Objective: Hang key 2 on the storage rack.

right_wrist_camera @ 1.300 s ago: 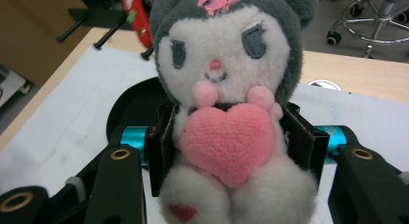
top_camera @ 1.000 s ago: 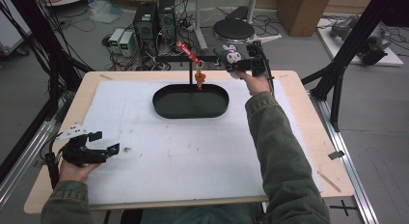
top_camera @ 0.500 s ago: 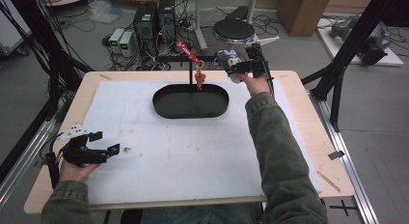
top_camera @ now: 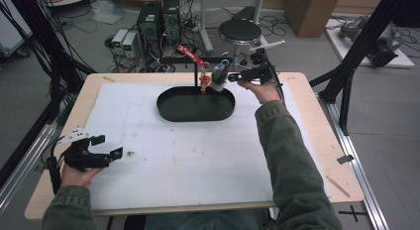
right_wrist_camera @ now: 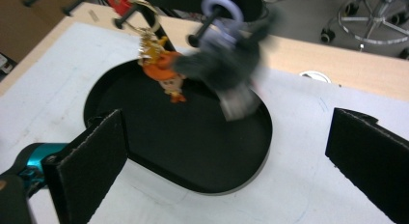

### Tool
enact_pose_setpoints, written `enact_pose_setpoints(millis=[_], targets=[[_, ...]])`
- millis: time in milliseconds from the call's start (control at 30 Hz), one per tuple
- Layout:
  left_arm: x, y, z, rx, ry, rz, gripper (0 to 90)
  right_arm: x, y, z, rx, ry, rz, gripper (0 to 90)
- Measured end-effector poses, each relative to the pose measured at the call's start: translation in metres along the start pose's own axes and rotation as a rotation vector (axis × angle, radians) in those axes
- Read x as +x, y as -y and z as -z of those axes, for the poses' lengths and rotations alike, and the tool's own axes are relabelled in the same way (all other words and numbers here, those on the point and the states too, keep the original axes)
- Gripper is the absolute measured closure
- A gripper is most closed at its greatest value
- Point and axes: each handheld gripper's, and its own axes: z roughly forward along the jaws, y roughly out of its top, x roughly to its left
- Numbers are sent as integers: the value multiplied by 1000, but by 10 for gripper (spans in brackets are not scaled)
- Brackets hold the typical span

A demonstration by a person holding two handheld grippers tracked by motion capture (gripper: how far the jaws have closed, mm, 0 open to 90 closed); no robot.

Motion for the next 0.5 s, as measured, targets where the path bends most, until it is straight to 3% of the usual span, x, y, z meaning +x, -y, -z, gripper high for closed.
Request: enact_pose_setpoints(millis=[267, 400, 500], targets=[[0, 0, 0, -2, 3, 0, 42, 18, 4, 15, -1, 51, 115, 9], [0, 0, 1, -2, 2, 0, 42, 26, 7, 21, -8, 53, 139, 9], [0, 0, 1, -2, 3, 0, 42, 28, 15, 23, -19, 27, 136, 10]])
